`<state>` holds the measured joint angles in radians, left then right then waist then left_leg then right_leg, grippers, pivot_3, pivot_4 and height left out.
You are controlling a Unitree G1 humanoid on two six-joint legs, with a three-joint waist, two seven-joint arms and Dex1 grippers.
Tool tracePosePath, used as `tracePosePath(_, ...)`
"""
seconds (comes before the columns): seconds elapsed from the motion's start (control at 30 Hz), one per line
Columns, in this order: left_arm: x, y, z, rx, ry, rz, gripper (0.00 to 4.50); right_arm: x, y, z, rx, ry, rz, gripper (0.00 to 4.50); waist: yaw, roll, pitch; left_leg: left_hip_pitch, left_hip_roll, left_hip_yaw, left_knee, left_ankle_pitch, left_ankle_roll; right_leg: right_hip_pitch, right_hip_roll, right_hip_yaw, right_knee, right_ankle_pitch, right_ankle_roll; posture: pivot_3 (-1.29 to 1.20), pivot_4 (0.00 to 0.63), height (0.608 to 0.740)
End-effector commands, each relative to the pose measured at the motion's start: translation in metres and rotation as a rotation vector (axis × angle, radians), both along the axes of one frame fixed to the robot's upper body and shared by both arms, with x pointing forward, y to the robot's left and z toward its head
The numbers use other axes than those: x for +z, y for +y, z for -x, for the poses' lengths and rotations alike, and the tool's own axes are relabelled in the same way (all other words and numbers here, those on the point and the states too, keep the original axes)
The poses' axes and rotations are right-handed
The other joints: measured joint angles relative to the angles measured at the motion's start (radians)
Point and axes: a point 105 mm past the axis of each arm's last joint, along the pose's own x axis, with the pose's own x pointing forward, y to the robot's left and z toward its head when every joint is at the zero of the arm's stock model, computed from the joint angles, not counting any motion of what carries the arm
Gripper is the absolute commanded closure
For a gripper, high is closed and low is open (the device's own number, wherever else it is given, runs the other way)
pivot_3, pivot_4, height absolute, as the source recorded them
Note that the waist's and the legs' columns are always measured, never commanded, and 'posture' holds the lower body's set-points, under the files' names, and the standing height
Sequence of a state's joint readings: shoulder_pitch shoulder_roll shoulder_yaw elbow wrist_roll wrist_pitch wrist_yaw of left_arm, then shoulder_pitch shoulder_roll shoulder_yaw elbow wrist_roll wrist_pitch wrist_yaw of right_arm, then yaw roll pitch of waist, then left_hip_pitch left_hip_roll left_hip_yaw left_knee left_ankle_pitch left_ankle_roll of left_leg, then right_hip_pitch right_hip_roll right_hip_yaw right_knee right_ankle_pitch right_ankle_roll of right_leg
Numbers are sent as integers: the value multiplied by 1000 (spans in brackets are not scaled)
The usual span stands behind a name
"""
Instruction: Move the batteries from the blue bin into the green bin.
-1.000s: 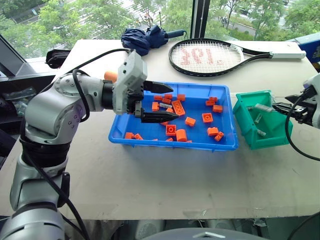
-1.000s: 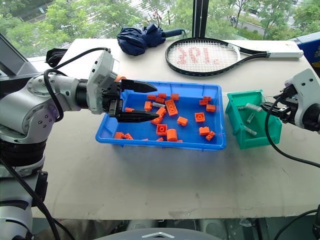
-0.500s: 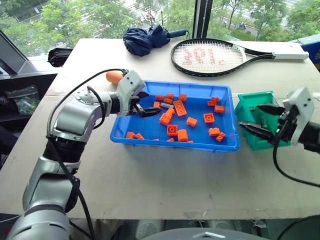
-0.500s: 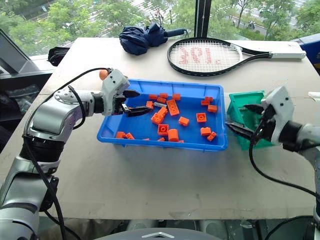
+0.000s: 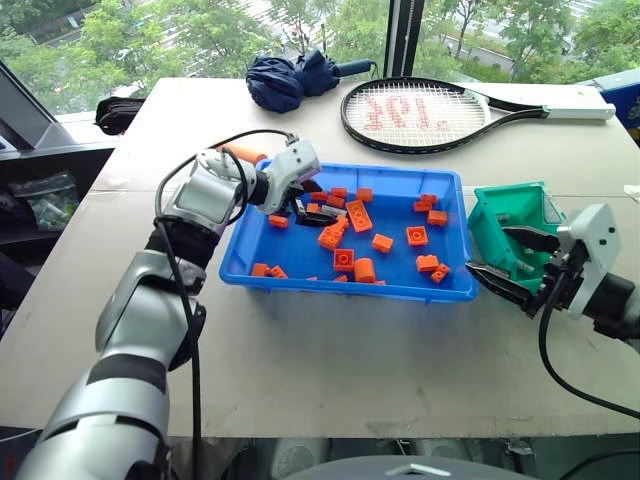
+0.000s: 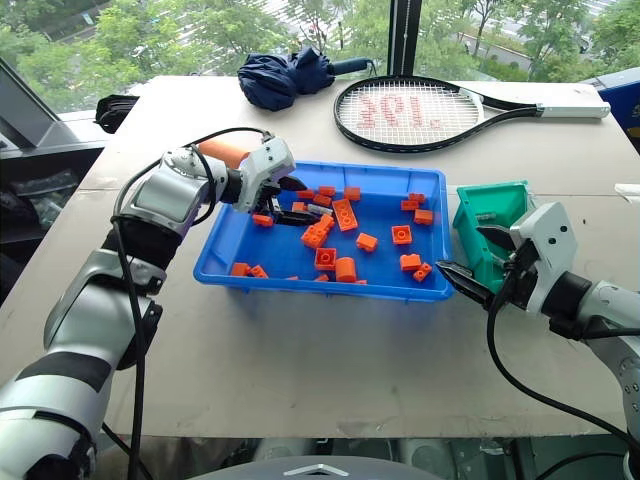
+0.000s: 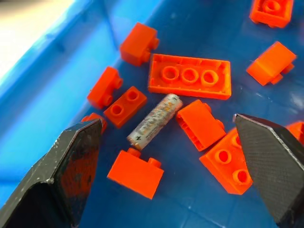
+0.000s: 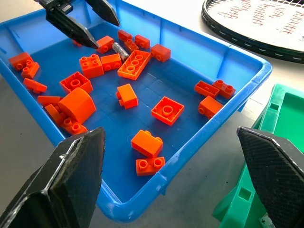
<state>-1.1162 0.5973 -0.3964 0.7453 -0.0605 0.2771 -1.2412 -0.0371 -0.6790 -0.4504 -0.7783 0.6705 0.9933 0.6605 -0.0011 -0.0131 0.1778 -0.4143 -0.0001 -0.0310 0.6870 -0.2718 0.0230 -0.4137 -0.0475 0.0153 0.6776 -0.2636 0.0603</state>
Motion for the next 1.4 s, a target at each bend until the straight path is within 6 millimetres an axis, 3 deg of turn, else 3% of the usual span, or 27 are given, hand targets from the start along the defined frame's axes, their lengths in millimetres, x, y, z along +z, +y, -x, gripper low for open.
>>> tracePosePath(0.03, 22, -1, -5, -147, -118, -31, 0, 10, 1, 4, -3, -63, 13, 60, 0, 0, 0, 0, 0, 0, 0, 0, 0, 0, 0, 0, 0, 0, 0, 0, 150, 740)
tracePosePath(0.17, 29, -7, 2, -248, -70, 42, 0, 9, 6, 4, -3, -72, 2, 60, -1, 0, 0, 0, 0, 0, 0, 0, 0, 0, 0, 0, 0, 0, 0, 0, 150, 740)
tracePosePath(0.57, 4, 8, -7, -186, -53, -178, 0, 12, 10, 11, 9, -104, 14, 60, -10, 0, 0, 0, 0, -1, 0, 0, 1, 0, 0, 0, 0, 0, 0, 0, 150, 740)
tracePosePath(0.67, 2, 8, -10, -164, -62, -192, 809, 13, 12, 10, 7, -113, 14, 0, -9, -1, 0, 0, 0, -1, 0, 0, 1, 0, 0, -1, 0, 0, 0, 0, 150, 740)
tracePosePath(0.8, 5, 8, -12, -142, -68, -182, 2763, 12, 13, 13, 1, -111, 10, 0, -10, -1, 0, 0, 0, -1, 0, 0, 1, 0, 0, -1, 0, 0, 0, 0, 150, 740)
tracePosePath(0.83, 4, 9, -12, -140, -64, -190, 3071, 11, 13, 13, -4, -111, 10, 0, -10, -1, 0, 0, 0, -2, 0, 0, 1, 0, 0, -1, 0, 0, 0, 0, 150, 740)
tracePosePath(1.4, 4, -1, -18, -132, -127, -191, 3071, 8, 12, 16, -44, -117, -3, 0, -10, -1, 0, 0, 0, -2, 0, 0, 1, 0, 0, -1, 1, 0, 0, 0, 150, 740)
